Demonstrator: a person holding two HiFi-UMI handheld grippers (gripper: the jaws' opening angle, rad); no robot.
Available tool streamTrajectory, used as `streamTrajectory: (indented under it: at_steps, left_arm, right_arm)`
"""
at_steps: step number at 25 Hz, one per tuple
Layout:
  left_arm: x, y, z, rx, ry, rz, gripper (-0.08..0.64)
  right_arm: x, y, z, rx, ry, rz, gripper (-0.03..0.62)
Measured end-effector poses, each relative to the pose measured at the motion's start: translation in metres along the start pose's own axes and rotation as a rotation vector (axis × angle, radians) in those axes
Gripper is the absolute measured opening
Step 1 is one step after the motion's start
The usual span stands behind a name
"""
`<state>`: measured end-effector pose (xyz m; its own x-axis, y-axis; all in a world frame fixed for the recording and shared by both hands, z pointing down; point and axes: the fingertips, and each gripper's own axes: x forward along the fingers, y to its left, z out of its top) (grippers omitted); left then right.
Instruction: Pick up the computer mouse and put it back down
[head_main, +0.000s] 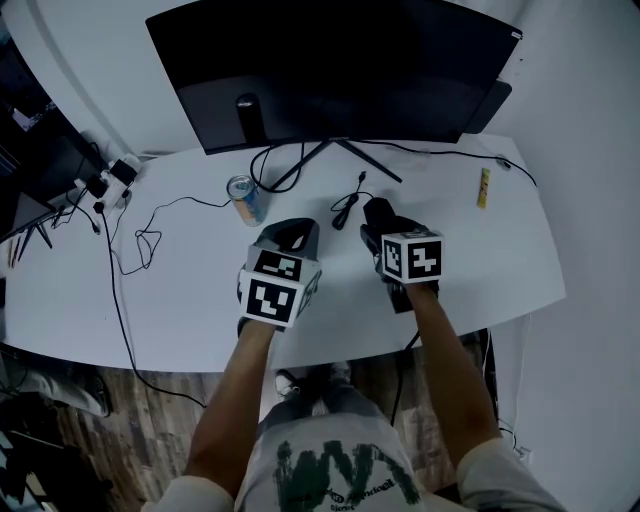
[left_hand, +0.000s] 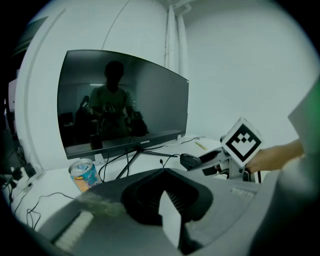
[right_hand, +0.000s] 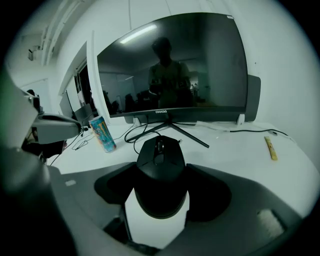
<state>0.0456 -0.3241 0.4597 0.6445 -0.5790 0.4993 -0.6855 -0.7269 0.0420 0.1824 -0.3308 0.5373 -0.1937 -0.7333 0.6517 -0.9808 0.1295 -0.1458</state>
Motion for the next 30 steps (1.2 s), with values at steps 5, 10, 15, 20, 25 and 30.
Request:
streamTrajectory:
  at_steps: [5, 10, 15, 20, 25, 30]
  left_arm:
    - [0.016, 0.000, -0.015, -0.010, 0.022, -0.013, 0.002]
    - [0.030, -0.002, -0.028, -0.009, 0.052, -0.029, 0.002]
    - [0.040, -0.001, -0.037, -0.014, 0.073, -0.042, 0.002]
    - [0.043, 0.001, -0.041, -0.019, 0.078, -0.047, 0.002]
    - [0.042, 0.008, -0.042, -0.026, 0.077, -0.036, 0.002]
    - [0.039, 0.012, -0.042, -0.029, 0.074, -0.033, 0.002]
  right_arm:
    - [0.018, -0.016, -0.024, 0.014, 0.064, -0.037, 0.310]
    - [0.033, -0.032, -0.039, 0.022, 0.111, -0.076, 0.310]
    - [0.042, -0.037, -0.044, 0.015, 0.140, -0.104, 0.311]
    - [0.048, -0.033, -0.049, 0.020, 0.152, -0.100, 0.311]
    - [0.050, -0.035, -0.051, 0.022, 0.129, -0.127, 0.313]
    - [0.050, -0.034, -0.046, 0.035, 0.104, -0.131, 0.322]
